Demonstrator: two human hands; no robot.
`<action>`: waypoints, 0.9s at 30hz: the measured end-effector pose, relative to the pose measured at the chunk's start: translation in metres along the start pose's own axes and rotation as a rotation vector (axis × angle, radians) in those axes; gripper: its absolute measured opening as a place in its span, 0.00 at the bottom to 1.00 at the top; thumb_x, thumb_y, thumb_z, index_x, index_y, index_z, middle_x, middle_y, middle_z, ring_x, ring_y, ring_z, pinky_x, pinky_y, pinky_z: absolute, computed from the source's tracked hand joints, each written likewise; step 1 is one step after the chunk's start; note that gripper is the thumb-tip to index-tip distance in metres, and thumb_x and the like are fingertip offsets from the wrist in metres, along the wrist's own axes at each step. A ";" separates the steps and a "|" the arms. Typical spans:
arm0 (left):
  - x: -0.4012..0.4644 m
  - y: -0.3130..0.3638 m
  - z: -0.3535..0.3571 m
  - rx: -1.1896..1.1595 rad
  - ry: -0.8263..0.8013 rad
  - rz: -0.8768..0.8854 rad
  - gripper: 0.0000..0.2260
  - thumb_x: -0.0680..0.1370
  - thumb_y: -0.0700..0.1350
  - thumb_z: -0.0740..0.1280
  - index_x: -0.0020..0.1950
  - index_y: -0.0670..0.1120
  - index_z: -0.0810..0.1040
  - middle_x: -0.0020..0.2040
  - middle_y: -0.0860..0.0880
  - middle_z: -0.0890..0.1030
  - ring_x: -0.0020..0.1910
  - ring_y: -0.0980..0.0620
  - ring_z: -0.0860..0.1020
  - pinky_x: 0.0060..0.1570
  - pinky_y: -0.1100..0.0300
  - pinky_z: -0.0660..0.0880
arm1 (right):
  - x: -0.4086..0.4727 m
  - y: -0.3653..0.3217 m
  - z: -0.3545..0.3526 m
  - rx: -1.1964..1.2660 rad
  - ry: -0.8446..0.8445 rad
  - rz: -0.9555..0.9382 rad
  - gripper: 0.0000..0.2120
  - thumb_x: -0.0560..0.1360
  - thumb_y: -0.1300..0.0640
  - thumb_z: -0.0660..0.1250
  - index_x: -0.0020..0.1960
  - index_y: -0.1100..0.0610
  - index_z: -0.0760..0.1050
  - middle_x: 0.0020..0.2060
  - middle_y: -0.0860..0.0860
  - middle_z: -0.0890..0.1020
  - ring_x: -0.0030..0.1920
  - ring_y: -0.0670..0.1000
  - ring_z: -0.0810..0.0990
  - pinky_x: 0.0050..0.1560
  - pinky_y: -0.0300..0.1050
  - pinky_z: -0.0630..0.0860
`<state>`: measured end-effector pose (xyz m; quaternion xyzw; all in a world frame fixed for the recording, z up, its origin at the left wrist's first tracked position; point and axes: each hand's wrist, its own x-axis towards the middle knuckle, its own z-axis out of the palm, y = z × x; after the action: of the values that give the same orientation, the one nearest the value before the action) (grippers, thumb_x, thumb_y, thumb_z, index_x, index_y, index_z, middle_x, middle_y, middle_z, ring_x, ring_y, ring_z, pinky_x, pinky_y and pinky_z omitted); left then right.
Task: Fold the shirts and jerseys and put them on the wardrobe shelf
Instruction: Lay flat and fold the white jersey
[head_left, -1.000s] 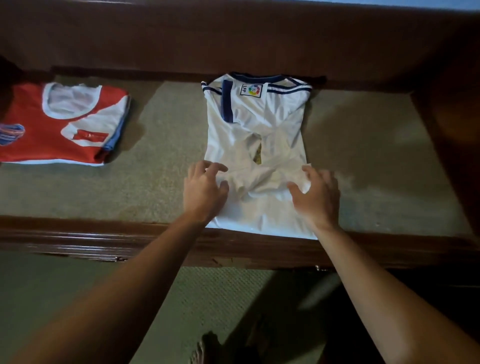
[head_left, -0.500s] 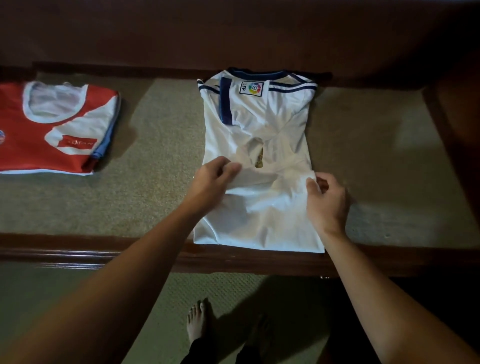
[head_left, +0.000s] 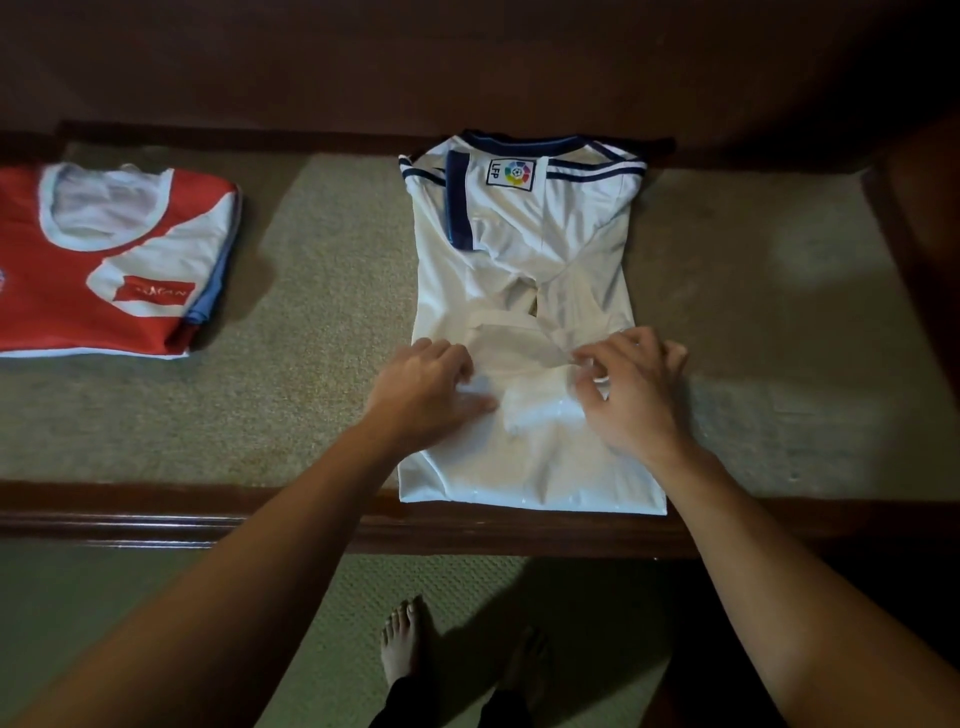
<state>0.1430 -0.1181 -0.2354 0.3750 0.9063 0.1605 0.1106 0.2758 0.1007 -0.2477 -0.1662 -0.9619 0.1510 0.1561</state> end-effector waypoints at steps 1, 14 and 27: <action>0.002 -0.002 0.001 0.014 0.001 0.008 0.18 0.73 0.65 0.70 0.49 0.52 0.76 0.44 0.55 0.75 0.46 0.53 0.71 0.48 0.57 0.65 | 0.001 0.003 -0.003 -0.003 -0.018 -0.016 0.12 0.73 0.52 0.67 0.54 0.51 0.83 0.42 0.40 0.77 0.55 0.53 0.75 0.56 0.52 0.59; 0.044 0.002 -0.034 -0.475 -0.024 -0.150 0.08 0.74 0.57 0.73 0.47 0.55 0.81 0.45 0.52 0.80 0.49 0.48 0.79 0.49 0.53 0.74 | 0.034 0.017 -0.011 0.054 -0.027 -0.060 0.04 0.72 0.55 0.66 0.45 0.54 0.77 0.48 0.43 0.80 0.59 0.50 0.75 0.52 0.46 0.53; 0.026 0.014 -0.032 -0.625 -0.155 0.027 0.06 0.80 0.49 0.69 0.47 0.49 0.77 0.41 0.52 0.79 0.39 0.56 0.76 0.40 0.61 0.72 | 0.023 0.029 -0.032 0.429 -0.208 -0.011 0.03 0.71 0.54 0.62 0.41 0.52 0.74 0.35 0.45 0.76 0.39 0.52 0.76 0.43 0.49 0.70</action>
<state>0.1235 -0.0967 -0.2025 0.3458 0.7969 0.4035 0.2872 0.2745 0.1425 -0.2227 -0.1076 -0.9196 0.3673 0.0887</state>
